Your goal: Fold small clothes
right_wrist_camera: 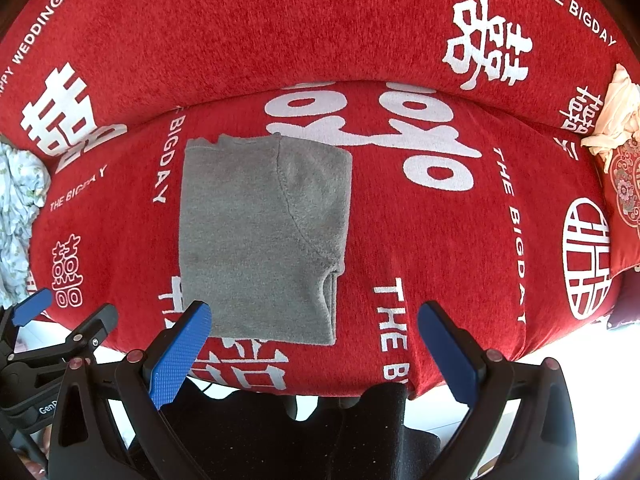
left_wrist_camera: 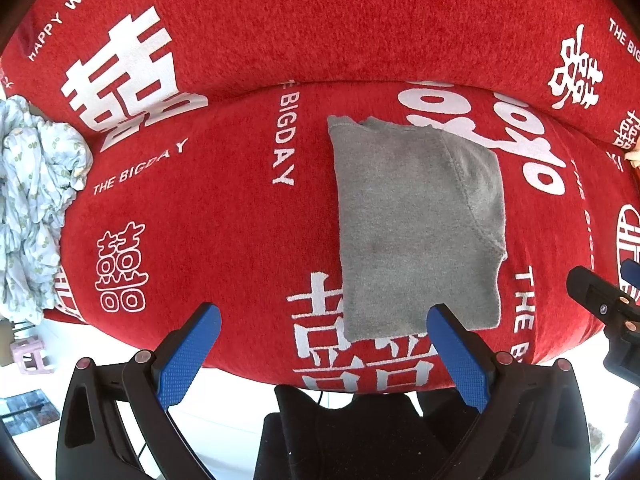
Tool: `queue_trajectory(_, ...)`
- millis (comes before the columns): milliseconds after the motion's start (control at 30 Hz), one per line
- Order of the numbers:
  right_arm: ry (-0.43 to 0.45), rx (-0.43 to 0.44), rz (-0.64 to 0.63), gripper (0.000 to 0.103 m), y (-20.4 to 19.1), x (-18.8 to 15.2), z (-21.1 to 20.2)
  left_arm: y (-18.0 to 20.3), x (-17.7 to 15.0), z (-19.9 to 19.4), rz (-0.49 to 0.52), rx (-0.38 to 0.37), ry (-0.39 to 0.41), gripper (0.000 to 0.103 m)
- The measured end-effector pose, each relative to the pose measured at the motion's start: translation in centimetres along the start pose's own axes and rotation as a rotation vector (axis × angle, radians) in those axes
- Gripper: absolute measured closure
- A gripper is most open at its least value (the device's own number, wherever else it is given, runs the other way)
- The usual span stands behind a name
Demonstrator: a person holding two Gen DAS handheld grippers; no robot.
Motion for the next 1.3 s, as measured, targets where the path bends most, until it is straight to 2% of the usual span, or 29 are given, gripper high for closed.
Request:
queue_trajectory(700, 0.000, 0.000, -0.010, 0.000, -0.04, 0.02, -0.06, 0.03, -0.09, -0.01, -0.016, 0.011, 0.007, 0.000)
queue_trajectory(933, 0.000, -0.002, -0.021, 0.000, -0.04, 0.25, 0.03, -0.02, 0.01, 0.08, -0.043, 0.037, 0.004, 0.000)
queue_trajectory(1100, -0.003, -0.003, -0.029, 0.000, -0.16, 0.36, 0.21, -0.07, -0.02, 0.22, -0.063, 0.015, 0.005, 0.000)
queue_trajectory(1300, -0.002, -0.019, -0.020, 0.000, -0.06, 0.39, 0.88, 0.27, 0.35, 0.33, -0.029, -0.005, 0.031, 0.000)
Point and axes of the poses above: each gripper's, at about its wrist camera, not at the fingertips, and z roughly the way its jaws point, y to its right, x to its top, the point moved 5 cm from there along z, roughly the way its jaws point, and after that the axes turned 14 degrees about y, right-handed, at the moved point
